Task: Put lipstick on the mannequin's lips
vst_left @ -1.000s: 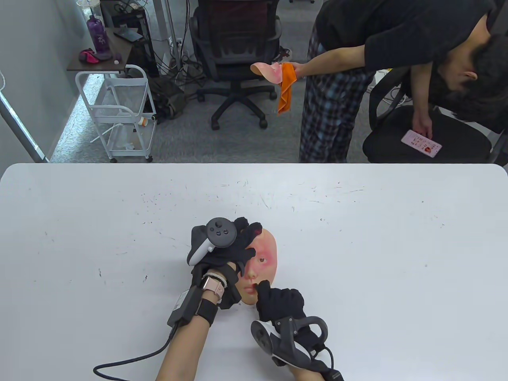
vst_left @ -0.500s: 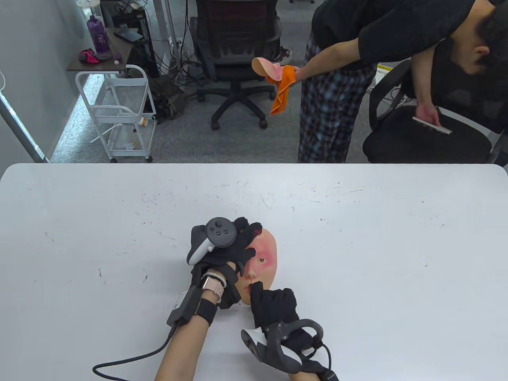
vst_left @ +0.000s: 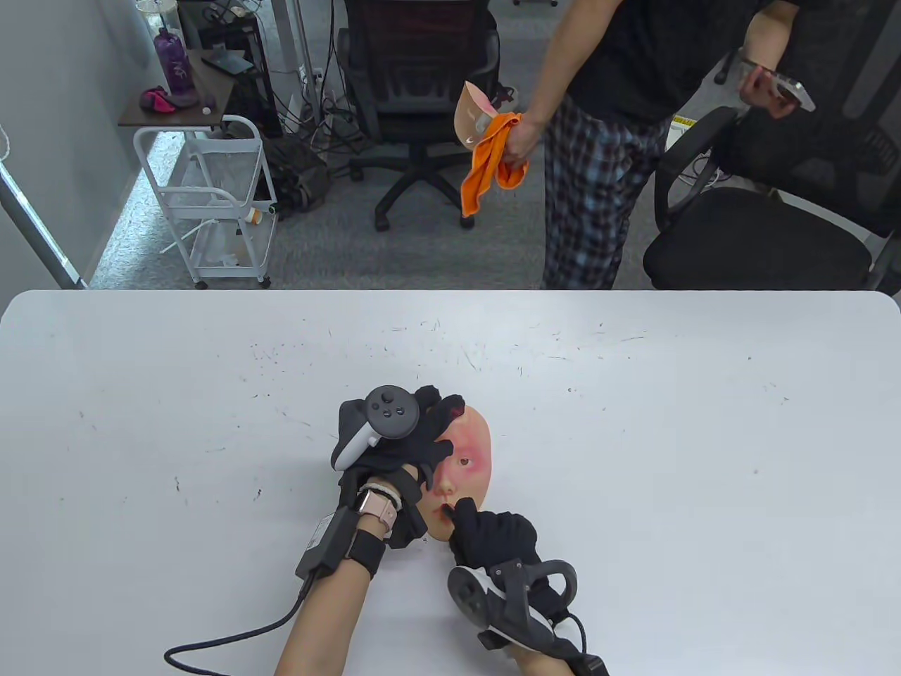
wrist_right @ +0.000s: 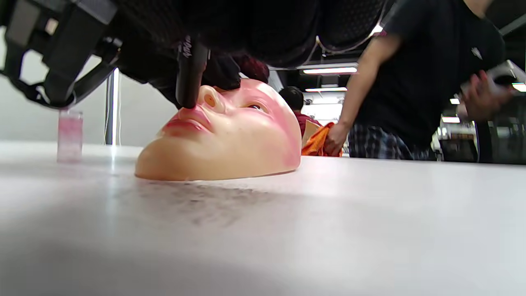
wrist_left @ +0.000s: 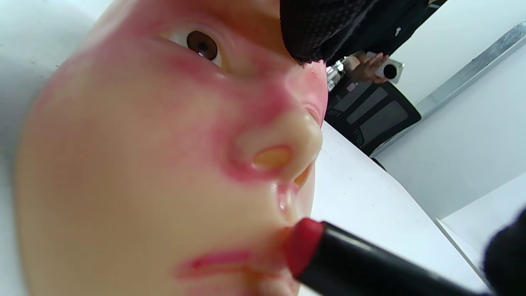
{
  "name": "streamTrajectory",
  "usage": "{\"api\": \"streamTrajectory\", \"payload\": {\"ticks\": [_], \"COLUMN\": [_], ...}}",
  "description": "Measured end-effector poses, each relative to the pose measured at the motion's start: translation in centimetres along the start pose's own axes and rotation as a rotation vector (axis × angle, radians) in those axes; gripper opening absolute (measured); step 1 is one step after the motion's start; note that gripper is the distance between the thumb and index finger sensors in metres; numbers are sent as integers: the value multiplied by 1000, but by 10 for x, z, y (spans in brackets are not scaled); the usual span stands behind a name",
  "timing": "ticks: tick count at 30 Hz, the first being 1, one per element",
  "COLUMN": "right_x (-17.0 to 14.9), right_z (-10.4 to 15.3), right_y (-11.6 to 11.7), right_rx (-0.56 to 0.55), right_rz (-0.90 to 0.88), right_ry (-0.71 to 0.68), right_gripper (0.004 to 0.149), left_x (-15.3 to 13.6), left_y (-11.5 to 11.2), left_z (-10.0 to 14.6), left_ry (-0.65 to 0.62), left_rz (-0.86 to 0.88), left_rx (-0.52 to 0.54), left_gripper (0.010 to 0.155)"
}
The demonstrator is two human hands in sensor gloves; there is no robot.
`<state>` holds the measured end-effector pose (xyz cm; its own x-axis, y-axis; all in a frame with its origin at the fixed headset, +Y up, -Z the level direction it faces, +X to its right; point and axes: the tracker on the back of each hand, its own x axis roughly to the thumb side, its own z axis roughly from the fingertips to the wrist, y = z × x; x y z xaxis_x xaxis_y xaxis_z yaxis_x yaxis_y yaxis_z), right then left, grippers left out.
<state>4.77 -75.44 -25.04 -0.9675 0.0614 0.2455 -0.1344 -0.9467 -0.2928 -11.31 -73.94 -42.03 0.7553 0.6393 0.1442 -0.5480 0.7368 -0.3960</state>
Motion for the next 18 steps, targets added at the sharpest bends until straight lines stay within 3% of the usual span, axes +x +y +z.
{"api": "streamTrajectory", "payload": {"ticks": [11,15,18], "right_x": [26,30,35], "right_z": [3,7,8], "right_y": [1,0,3], "right_rx": [4,-84,-83], "right_rz": [196,308,356], "right_ry": [-156,-178,-207], "right_gripper": [50,50,49], "left_x": [0,0,0], "left_y": [0,0,0], "left_z": [0,0,0], "left_ry": [0,0,0], "left_rz": [2,2,2], "left_rx": [-2,-3,-3], "left_gripper": [71,71,71]}}
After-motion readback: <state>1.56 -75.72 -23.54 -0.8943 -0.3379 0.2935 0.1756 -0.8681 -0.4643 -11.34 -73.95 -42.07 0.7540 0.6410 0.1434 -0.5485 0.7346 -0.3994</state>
